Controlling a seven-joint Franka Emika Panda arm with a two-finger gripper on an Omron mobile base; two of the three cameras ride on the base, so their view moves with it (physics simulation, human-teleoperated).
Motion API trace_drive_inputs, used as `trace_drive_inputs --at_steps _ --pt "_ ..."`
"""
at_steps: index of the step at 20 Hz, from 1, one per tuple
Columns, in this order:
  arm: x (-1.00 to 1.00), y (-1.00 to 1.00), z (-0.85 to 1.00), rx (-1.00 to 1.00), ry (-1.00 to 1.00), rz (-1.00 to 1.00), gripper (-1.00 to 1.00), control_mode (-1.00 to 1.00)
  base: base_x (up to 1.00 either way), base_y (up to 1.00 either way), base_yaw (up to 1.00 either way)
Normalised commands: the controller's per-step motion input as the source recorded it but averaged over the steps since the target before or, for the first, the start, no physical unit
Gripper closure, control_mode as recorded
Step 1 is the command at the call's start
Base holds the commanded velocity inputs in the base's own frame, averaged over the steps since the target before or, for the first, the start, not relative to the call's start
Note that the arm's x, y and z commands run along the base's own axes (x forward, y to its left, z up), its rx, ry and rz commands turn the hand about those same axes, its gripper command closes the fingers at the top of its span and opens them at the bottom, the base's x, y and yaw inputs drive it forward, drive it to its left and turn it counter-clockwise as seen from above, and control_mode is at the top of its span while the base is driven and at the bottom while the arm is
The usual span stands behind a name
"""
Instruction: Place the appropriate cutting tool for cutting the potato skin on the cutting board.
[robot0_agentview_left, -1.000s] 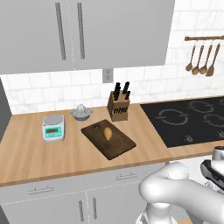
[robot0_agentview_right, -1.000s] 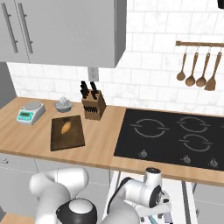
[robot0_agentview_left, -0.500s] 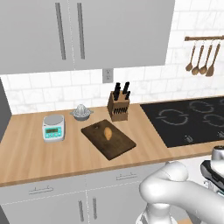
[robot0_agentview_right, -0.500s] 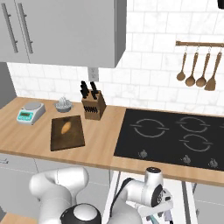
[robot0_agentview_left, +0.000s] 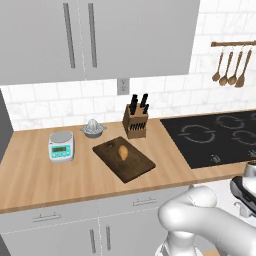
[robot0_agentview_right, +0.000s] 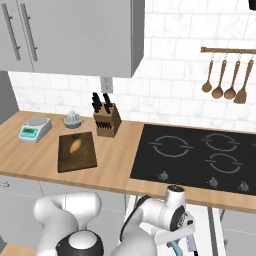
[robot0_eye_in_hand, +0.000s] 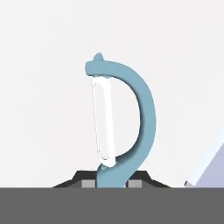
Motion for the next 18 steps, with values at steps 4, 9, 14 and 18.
trace_drive_inputs --at_steps 4,9,14,18 --pt "-0.2 0.36 1.0 0.08 0.0 0.08 1.0 -1.0 0.0 0.0 0.0" --pt "-0.08 0.35 1.0 0.09 0.0 0.09 1.0 -1.0 0.0 0.0 0.0" --pt "0.04 0.44 0.97 0.07 0.0 0.07 1.0 -1.0 0.0 0.0 0.0" --pt "0.28 0.73 0.52 0.01 0.01 0.08 1.0 -1.0 0.0 0.0 0.0"
